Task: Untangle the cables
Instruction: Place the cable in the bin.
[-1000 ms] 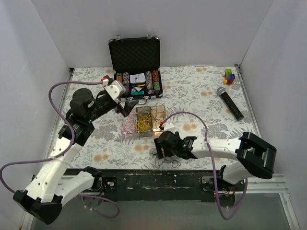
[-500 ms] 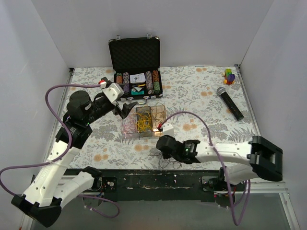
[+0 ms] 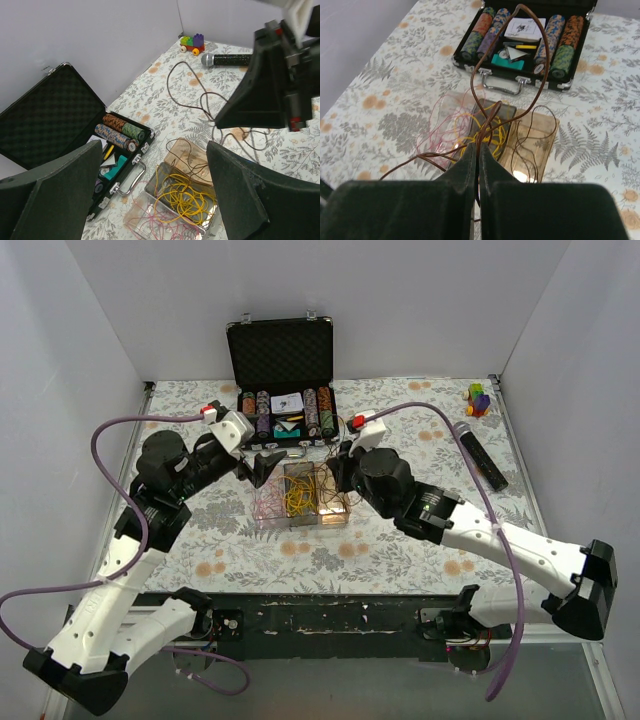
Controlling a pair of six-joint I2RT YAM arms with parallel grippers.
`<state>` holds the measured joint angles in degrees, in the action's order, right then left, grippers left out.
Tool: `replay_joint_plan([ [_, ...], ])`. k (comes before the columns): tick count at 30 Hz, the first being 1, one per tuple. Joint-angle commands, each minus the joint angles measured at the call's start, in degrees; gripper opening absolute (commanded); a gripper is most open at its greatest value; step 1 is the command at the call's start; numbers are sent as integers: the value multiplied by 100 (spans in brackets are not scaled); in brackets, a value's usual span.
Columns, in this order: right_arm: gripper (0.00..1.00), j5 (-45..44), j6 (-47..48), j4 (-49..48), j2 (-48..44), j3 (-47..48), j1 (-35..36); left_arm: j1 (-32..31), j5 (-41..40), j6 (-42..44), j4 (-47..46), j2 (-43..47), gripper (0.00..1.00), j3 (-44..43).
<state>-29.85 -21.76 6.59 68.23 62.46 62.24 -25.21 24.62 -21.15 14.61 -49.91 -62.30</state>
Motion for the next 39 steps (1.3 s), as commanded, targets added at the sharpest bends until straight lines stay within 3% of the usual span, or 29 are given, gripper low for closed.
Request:
replay_joint_plan([
  [1,1,110,593,-1280,366,-320,-326,34,-19,-109,-151,148,85,69],
  [6,1,164,393,-2740,832,-866,-677,34,-63,-100,-195,157,85,122],
  [18,1,602,-715,-4270,1693,-1798,-1284,34,-116,-74,-292,131,84,271],
  [32,1,936,-505,-4069,1993,-850,-1153,34,-150,-109,-362,113,84,298],
  [39,1,867,-900,-4078,1958,-989,-1135,34,-177,-74,-371,157,84,315],
])
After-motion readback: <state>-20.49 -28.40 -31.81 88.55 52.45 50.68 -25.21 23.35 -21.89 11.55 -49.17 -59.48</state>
